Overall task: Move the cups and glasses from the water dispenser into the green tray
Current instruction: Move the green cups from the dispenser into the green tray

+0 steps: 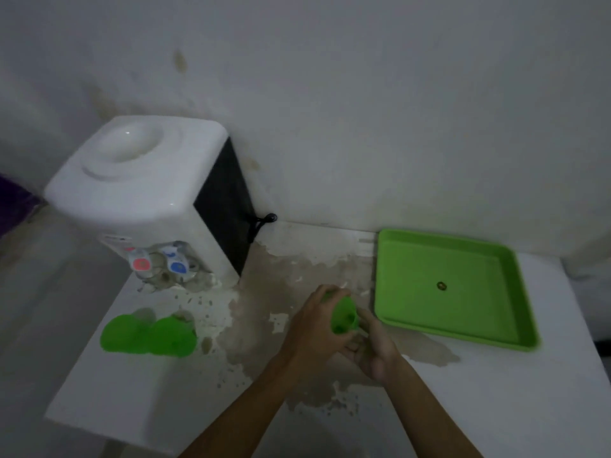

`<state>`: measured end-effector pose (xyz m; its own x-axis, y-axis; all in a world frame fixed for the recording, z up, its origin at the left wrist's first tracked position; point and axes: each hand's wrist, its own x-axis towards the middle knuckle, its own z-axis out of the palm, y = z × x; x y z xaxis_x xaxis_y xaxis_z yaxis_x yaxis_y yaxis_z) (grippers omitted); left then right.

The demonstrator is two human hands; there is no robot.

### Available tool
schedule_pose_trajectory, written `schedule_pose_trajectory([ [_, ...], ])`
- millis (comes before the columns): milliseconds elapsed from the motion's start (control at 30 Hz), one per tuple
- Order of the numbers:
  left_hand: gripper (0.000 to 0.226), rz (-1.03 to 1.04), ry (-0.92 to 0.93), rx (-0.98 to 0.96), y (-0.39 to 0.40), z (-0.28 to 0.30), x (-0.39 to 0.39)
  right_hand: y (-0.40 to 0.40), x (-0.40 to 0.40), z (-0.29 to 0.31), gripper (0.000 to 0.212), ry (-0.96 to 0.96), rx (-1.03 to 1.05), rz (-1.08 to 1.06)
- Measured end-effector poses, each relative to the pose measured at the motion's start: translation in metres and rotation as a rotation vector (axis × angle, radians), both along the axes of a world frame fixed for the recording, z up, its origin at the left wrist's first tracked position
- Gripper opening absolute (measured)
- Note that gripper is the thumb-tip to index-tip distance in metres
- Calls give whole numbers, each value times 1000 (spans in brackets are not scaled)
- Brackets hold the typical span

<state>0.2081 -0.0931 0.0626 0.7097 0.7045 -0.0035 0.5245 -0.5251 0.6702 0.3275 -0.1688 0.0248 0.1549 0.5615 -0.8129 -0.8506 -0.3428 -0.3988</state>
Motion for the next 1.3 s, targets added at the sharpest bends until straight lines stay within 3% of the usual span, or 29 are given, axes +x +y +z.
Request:
schedule_pose_trajectory([
  [200,57,-35,-13,-47,-25,-6,60,-29,70,-4,38,-199,-54,-163],
  [333,51,-31,-1,-95,-30,-19,86,-40,103,0,16,-475,-86,-258],
  [500,48,16,26,-183,-32,-34,113,-40,130,-10,27,-1040,-168,-156],
  [667,55,50,76,-307,-26,-51,125,-32,147,-17,36,-1435,-62,30],
  [900,47,7,75,-428,-25,-61,128,-25,149,-43,30,-1616,10,241],
  [1300,52,-53,111,-439,-22,-75,121,-25,140,-54,26,-1661,21,468],
])
